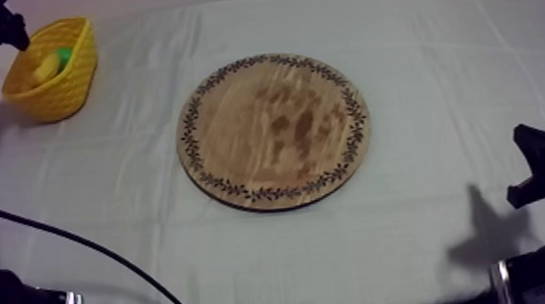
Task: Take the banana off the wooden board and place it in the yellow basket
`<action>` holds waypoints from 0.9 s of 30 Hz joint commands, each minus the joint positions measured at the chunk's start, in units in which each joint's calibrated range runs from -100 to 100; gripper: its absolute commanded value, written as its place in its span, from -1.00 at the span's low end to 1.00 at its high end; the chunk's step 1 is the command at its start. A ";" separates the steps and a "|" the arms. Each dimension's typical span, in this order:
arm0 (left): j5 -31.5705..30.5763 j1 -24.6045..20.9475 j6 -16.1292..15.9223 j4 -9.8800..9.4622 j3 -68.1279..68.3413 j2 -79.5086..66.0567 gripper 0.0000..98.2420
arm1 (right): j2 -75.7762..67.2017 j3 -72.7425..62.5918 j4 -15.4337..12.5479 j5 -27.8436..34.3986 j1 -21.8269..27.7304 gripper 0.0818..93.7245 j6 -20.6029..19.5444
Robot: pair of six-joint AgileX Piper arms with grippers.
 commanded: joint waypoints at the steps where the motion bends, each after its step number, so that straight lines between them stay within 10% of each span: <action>1: 0.02 -0.07 0.15 0.18 1.05 -1.68 0.51 | 0.03 -0.03 0.00 -0.02 0.00 -1.00 -0.02; 8: 0.72 -0.10 1.55 0.66 3.61 -13.74 0.35 | 0.03 -0.03 0.00 -0.02 0.00 -1.00 -0.04; 21: 2.99 3.87 4.84 1.96 5.78 -40.59 -0.72 | 0.03 -0.03 0.00 -0.02 0.00 -1.00 -0.04; 27: -3.13 8.09 8.51 2.16 12.92 -52.40 -0.92 | 0.03 -0.03 0.00 -0.02 0.00 -1.00 -0.04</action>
